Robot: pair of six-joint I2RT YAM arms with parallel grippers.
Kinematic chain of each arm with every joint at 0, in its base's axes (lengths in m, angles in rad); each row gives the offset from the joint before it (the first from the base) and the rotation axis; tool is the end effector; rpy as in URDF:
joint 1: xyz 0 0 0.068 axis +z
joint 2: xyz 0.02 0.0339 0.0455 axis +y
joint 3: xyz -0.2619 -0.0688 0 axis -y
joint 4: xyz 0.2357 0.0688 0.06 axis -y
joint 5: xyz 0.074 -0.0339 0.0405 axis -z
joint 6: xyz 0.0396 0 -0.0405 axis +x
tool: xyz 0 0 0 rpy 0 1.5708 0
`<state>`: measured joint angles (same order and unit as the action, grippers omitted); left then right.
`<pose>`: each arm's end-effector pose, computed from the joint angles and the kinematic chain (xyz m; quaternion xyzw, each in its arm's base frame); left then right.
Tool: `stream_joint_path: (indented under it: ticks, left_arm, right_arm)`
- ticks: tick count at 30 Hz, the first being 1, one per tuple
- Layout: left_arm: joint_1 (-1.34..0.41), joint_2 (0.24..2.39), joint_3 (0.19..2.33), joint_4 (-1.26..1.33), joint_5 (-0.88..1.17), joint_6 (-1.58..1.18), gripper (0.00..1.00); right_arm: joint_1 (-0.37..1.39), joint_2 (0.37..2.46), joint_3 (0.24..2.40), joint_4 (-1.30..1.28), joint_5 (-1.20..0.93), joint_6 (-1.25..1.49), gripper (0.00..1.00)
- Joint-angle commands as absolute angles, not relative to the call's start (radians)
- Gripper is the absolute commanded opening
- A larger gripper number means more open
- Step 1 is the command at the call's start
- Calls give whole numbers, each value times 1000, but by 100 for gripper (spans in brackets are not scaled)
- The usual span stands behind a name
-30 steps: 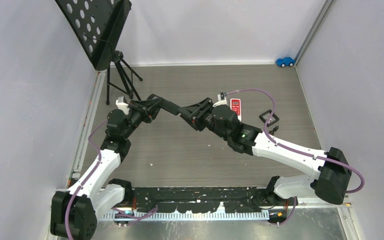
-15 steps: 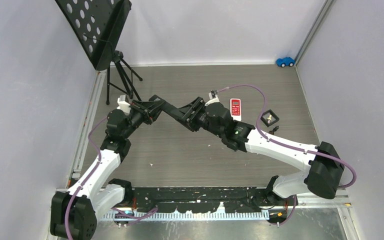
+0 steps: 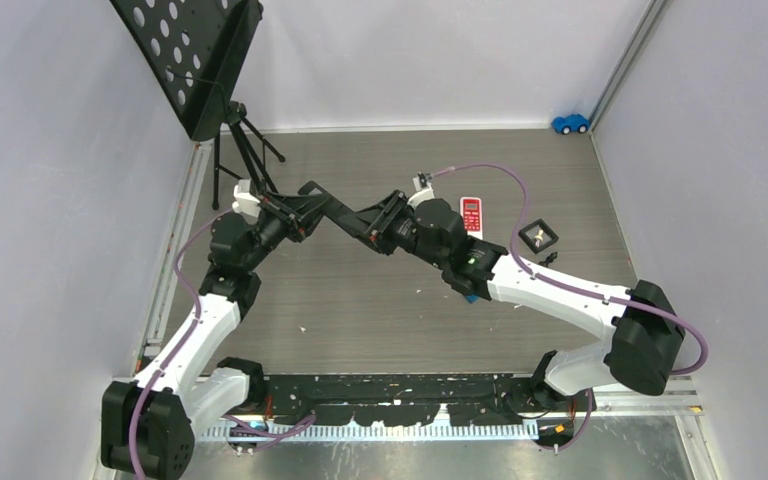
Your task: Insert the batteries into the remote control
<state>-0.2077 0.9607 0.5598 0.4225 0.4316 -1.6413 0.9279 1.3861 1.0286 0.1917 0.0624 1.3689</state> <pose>0.2122 -0.0616 0.2938 -0.3335 0.6156 -0.6475 0.3009 0.1972 0.2592 0.3259 0.1865 0.7400 0.5793 0.2865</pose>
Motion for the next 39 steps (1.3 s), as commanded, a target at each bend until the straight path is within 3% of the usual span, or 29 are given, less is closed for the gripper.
stream_joint_path:
  ticks: [1, 16, 23, 39]
  left_arm:
    - [-211, 952, 625, 571, 488, -1635, 0]
    - [-212, 888, 579, 775, 658, -1632, 0]
    - [-228, 831, 538, 763, 704, -1646, 0]
    - [-261, 807, 532, 695, 722, -1608, 0]
  right_arm:
    - [922, 1364, 971, 220, 72, 1350, 26]
    - [902, 1457, 922, 504, 14, 1446, 23]
    - [902, 1510, 933, 659, 20, 1385, 16]
    - [900, 1579, 998, 690, -18, 1331, 18]
